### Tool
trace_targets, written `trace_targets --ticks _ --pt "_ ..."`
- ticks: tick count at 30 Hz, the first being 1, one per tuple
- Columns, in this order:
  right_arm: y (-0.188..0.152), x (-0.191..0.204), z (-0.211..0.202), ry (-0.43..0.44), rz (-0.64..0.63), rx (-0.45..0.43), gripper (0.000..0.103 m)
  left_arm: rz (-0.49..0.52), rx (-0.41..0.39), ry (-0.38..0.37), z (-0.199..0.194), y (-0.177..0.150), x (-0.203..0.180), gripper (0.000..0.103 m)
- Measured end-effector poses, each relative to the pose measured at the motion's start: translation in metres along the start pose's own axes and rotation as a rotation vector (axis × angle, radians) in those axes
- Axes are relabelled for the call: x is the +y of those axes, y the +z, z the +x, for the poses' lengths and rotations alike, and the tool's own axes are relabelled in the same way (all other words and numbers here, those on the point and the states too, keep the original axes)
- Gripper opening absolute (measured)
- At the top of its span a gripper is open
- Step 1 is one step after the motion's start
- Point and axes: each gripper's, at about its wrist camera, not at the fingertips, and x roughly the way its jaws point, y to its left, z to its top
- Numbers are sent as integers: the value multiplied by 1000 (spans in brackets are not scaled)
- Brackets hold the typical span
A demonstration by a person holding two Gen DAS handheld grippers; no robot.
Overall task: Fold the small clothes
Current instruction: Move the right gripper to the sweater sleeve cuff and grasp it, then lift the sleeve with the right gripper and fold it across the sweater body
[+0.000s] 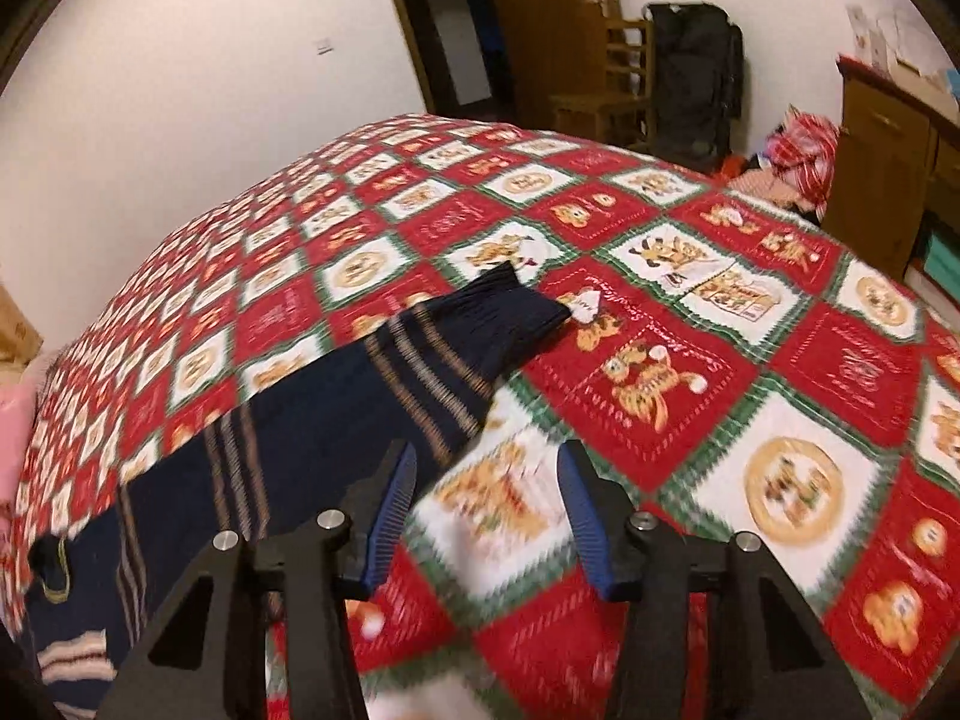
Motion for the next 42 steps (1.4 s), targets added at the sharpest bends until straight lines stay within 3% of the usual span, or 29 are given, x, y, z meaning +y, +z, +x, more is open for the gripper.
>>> trace_targets --ticks 7,10,11,14,18,23,26,32,42 --pt "26 -21 48 23 113 16 51 1 14 56 28 17 4 103" --pt "32 -20 63 25 125 20 50 -10 28 44 37 18 3 103" --pt "34 -19 67 29 123 20 48 -5 35 41 39 17 1 103" --pt "37 -17 78 13 112 25 28 14 58 29 48 12 -8 103" --pt "40 -11 82 19 79 33 10 25 96 -41 53 7 -14 103" --pt "37 9 68 18 -17 -12 8 21 116 -96 52 3 -19 103" --pt "33 32 49 41 -98 -57 8 24 129 -100 55 1 -20 103" --pt "6 107 0 178 -276 -102 8 6 137 -138 57 0 -16 103" --pt "-114 253 -49 422 -604 -45 8 -12 172 -199 58 -2 -14 103"
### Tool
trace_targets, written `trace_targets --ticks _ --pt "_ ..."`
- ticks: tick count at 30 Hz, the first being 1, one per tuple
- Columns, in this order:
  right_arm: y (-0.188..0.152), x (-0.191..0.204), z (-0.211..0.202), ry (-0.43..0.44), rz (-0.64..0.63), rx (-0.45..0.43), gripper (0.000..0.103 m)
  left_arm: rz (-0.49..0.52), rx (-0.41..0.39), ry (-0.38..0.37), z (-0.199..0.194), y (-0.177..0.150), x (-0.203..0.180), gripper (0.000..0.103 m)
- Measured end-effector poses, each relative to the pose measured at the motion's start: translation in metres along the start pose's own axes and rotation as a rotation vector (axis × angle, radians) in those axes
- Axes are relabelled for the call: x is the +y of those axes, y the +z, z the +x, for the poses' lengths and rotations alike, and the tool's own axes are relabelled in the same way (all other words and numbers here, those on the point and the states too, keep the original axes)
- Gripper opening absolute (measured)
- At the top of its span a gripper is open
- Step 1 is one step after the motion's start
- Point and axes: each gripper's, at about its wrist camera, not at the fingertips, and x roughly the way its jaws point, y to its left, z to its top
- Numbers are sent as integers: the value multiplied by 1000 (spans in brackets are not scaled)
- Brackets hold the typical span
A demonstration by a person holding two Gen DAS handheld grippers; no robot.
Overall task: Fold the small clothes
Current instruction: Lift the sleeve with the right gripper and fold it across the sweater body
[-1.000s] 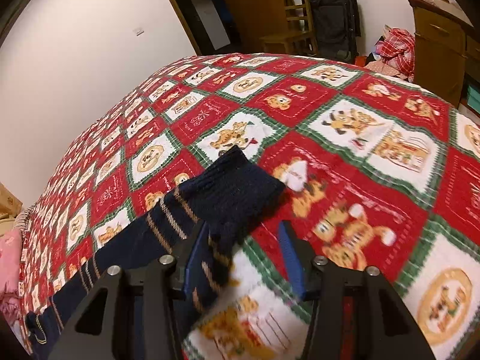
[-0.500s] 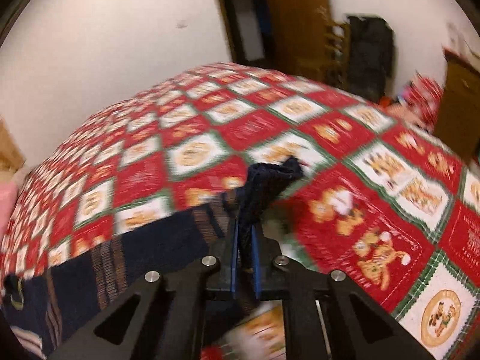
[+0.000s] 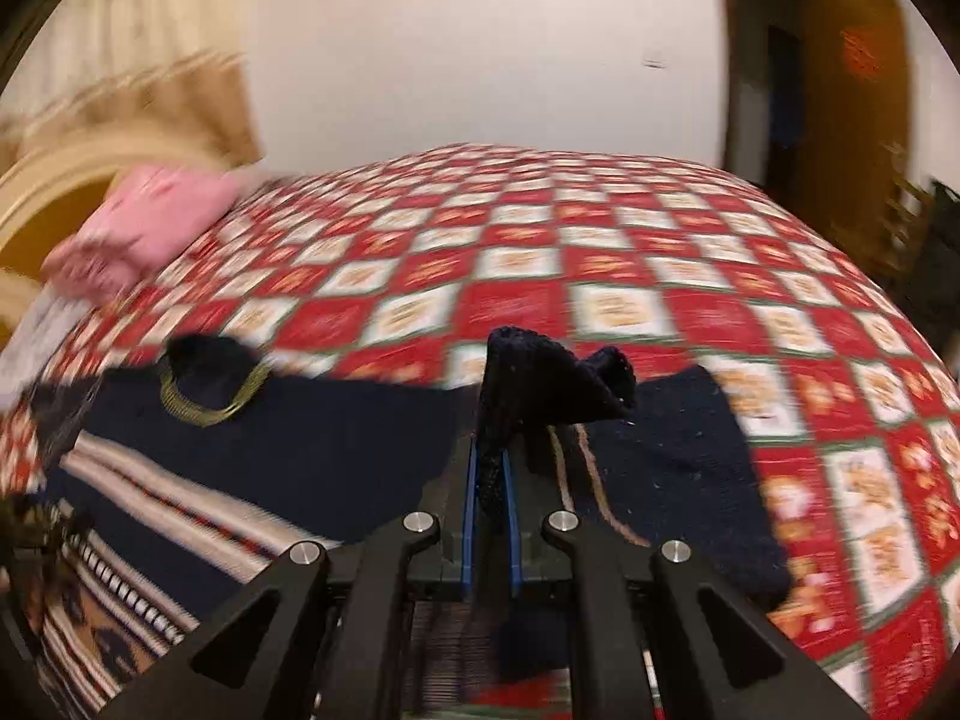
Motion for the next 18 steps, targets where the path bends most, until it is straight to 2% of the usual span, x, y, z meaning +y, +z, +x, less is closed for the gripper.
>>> trace_targets --ticks 3,5,6,8,11,12,15,18 --pt "-12 29 18 101 -28 33 10 14 6 -8 -2 -2 -4 103" --pt "-21 41 29 184 -49 102 32 21 10 -21 -5 -3 -7 103" --pt "-25 43 29 204 -51 125 50 20 17 -40 -7 -4 -9 103" --pt "-34 37 14 252 -40 106 51 27 24 -75 -13 -5 -16 103" --pt "-41 17 -15 266 -14 42 51 45 25 -116 -18 -3 -33 103" --pt "-44 4 -25 262 15 8 52 53 24 -131 -19 -2 -42 103" --pt "-51 -33 -44 195 108 -76 67 82 36 -186 -18 6 -76 102" --pt "-61 -65 -51 171 232 -112 67 94 51 -223 -9 19 -110 96"
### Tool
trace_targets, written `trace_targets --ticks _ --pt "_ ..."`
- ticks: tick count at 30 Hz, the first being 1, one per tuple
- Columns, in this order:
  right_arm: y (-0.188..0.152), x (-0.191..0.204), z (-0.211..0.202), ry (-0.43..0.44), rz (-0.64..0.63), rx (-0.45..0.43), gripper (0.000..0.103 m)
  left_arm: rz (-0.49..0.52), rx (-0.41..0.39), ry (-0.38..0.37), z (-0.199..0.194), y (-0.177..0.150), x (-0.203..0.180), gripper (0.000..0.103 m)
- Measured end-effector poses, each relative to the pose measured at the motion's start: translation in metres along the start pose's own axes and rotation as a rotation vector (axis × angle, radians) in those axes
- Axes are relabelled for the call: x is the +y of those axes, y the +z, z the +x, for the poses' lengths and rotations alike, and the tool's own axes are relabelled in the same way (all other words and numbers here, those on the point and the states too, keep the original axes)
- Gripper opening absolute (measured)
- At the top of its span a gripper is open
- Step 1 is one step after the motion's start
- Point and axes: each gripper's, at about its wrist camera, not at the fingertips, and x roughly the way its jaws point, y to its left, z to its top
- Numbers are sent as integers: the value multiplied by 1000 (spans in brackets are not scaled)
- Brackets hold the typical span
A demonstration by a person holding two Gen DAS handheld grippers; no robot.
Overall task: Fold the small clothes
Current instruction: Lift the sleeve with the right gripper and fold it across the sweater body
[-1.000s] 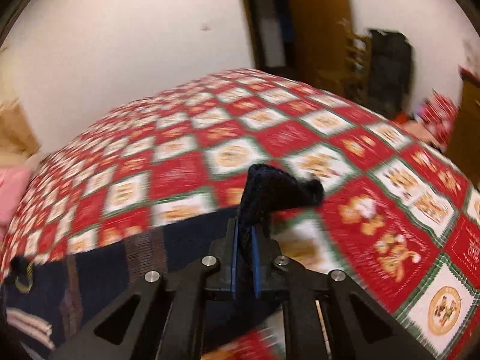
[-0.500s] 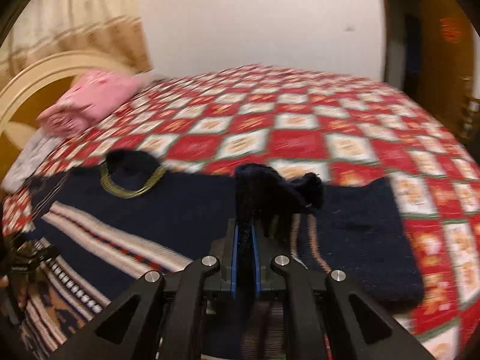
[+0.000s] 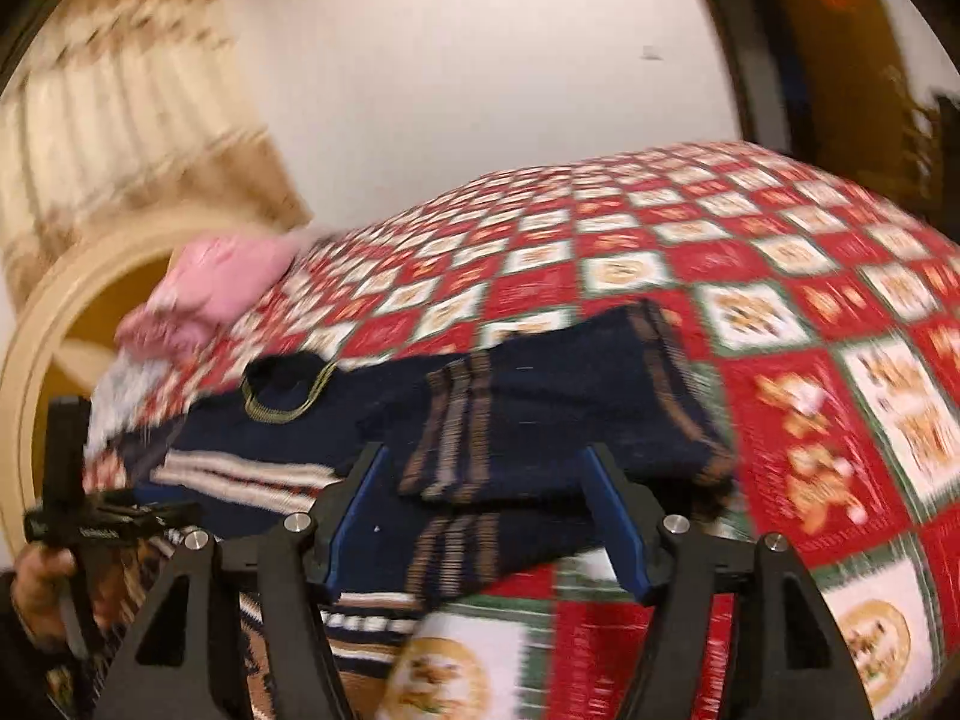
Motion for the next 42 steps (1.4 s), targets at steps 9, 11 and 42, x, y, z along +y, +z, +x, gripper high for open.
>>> trace_targets --ticks 9,11,42 --pt "-4 -45 -7 -19 233 -59 67 -53 48 -86 55 57 -62 69" --pt "-4 -44 -9 -30 225 -62 67 -100 66 -131 69 65 -69 66" --pt "1 -20 -18 -39 111 -108 67 -31 29 -153 39 76 -98 12"
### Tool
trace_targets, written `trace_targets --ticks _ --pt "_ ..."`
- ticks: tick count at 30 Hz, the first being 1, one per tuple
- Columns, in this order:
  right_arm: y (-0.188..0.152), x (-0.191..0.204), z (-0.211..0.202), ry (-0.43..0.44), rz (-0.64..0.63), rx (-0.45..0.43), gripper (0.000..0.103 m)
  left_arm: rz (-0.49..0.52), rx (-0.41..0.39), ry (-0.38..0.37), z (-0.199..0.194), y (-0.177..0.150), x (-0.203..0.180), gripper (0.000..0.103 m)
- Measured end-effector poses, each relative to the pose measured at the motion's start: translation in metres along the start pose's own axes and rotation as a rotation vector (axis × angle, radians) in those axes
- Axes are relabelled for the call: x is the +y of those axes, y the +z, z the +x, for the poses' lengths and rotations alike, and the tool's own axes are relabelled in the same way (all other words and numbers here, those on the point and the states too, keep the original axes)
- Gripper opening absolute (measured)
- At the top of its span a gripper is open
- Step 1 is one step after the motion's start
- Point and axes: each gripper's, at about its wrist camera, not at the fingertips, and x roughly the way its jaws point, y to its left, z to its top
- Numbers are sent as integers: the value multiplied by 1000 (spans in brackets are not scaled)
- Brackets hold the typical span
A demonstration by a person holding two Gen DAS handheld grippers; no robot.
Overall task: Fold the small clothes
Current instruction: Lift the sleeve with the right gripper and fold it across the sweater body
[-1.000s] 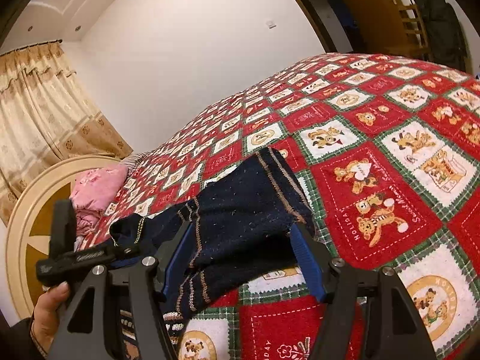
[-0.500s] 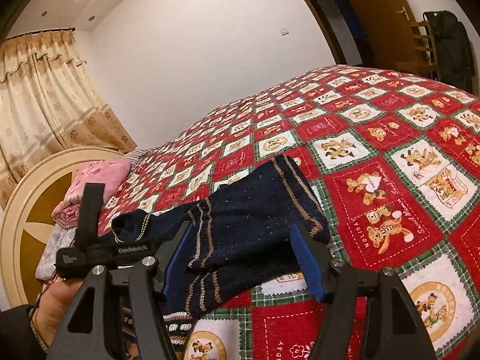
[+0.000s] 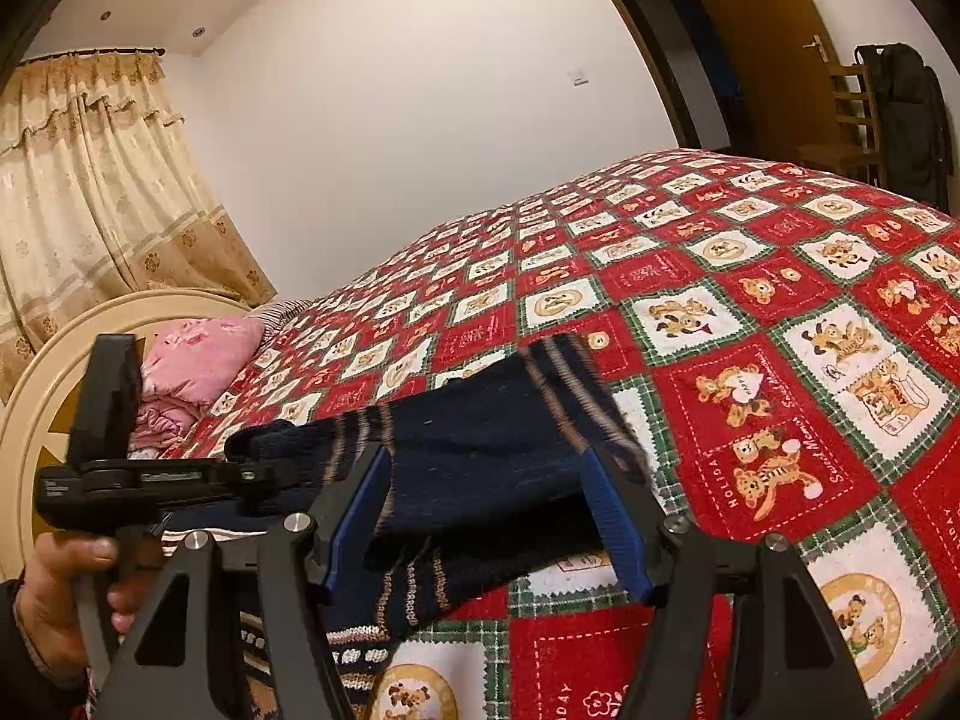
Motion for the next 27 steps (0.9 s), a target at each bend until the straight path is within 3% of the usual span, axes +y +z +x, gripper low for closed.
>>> trace_targets --ticks 12,23,27 --pt "-9 14 6 12 -47 49 67 52 -42 156 -66 4 61 12" --pt "-35 64 14 89 -231 119 67 20 -66 205 -93 0 104 12" --pt "-34 60 13 100 -212 109 67 15 -75 238 -98 2 117 12"
